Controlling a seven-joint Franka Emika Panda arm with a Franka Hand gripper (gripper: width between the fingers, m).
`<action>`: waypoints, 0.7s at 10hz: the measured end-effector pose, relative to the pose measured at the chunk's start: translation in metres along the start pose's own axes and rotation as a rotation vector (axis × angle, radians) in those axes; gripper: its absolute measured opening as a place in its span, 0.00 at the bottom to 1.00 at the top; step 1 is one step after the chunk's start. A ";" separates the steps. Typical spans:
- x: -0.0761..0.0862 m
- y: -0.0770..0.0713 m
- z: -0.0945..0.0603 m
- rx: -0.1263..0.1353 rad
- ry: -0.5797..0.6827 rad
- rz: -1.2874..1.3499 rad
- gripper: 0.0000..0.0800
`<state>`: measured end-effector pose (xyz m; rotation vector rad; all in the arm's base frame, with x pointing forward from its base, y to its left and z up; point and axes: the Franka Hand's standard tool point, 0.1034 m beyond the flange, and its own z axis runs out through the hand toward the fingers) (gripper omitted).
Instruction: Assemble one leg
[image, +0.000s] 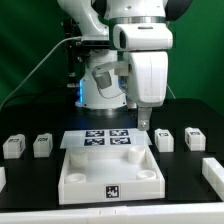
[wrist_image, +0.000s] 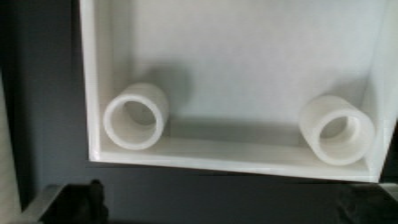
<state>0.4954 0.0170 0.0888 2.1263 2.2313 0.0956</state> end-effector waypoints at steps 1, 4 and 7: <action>-0.022 -0.039 0.014 0.042 0.001 -0.015 0.81; -0.039 -0.078 0.057 0.050 0.024 -0.003 0.81; -0.031 -0.074 0.071 0.056 0.033 0.055 0.81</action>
Offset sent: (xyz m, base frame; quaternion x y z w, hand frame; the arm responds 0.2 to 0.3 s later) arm -0.0243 0.0082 -0.0585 -0.0222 0.0564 0.0174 0.9980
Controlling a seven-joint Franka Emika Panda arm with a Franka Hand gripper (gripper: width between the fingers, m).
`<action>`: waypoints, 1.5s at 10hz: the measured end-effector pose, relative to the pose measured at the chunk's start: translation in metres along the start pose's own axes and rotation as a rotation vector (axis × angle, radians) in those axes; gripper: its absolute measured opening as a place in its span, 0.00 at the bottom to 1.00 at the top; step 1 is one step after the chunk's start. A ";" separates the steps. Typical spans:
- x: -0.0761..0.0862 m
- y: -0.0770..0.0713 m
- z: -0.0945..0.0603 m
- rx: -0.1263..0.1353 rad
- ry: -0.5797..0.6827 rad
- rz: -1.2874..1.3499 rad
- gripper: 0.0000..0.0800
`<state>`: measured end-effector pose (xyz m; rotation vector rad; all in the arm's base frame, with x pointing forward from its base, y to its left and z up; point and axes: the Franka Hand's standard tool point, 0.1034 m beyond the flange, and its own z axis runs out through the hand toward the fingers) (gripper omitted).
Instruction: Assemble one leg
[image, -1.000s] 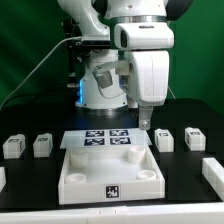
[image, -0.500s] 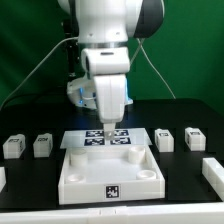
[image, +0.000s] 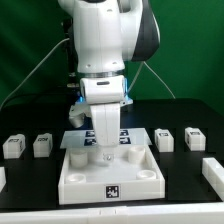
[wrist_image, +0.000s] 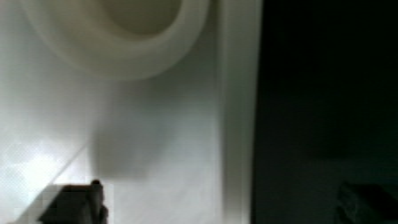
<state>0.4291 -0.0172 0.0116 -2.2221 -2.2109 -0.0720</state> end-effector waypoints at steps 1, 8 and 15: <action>0.004 0.001 0.001 0.001 0.001 0.041 0.81; 0.001 0.001 0.002 0.002 0.000 0.052 0.07; 0.013 0.009 0.002 0.007 0.005 0.063 0.07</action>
Offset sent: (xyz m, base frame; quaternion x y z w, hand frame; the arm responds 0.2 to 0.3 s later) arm 0.0000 0.0000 0.0000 0.0000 0.0000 0.0000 1.0000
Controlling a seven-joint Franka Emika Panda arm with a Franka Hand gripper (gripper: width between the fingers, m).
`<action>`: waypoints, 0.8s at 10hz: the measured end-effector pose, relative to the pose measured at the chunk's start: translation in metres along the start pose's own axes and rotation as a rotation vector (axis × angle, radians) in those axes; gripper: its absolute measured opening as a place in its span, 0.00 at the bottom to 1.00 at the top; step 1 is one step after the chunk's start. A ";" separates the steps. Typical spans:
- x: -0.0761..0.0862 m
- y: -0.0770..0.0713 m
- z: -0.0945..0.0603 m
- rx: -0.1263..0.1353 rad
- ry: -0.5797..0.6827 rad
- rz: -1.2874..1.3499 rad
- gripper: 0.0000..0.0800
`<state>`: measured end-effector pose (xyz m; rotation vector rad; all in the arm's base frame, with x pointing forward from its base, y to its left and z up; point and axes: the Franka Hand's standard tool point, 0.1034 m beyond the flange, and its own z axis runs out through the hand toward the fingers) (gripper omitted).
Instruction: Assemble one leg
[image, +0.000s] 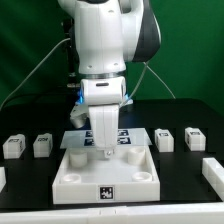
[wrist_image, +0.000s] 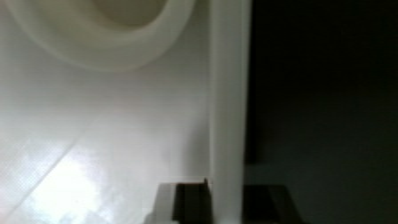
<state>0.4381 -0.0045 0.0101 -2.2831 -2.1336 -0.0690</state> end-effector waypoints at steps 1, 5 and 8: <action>0.020 0.014 0.001 -0.014 0.011 -0.002 0.07; 0.079 0.053 0.004 -0.054 0.034 -0.038 0.08; 0.079 0.053 0.004 0.002 -0.010 -0.033 0.08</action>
Offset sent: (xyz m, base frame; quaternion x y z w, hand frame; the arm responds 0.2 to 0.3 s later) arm 0.0427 0.0591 -0.0159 -0.0344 0.0072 -0.0345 0.9988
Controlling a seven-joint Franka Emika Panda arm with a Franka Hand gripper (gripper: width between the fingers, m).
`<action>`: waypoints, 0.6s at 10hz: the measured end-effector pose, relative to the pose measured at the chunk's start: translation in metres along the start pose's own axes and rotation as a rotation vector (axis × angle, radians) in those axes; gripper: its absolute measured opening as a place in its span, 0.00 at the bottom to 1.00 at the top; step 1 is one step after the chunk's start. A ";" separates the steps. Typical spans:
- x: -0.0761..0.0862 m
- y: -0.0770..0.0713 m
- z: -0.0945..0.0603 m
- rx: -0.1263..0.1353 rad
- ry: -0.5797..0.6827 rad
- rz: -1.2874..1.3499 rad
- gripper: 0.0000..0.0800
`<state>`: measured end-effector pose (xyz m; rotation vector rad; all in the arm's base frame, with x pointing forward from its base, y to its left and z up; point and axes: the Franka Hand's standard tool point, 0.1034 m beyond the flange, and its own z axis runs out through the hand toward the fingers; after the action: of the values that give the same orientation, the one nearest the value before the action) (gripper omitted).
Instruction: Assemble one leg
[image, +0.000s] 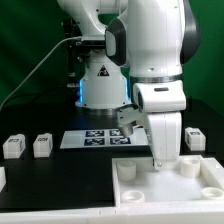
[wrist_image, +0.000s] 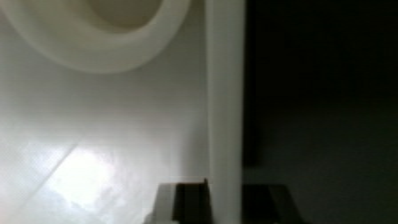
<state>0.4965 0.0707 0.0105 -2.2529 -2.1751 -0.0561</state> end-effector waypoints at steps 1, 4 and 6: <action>0.000 0.000 0.000 0.000 0.000 -0.005 0.08; -0.001 0.000 0.000 0.001 0.000 0.001 0.52; -0.001 0.000 0.000 0.001 0.000 0.002 0.79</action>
Offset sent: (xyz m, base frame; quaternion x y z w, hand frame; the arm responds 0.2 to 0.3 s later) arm 0.0000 0.0000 0.0000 0.0000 0.0000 0.0000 1.0000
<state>0.4964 0.0696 0.0102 -2.2544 -2.1725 -0.0550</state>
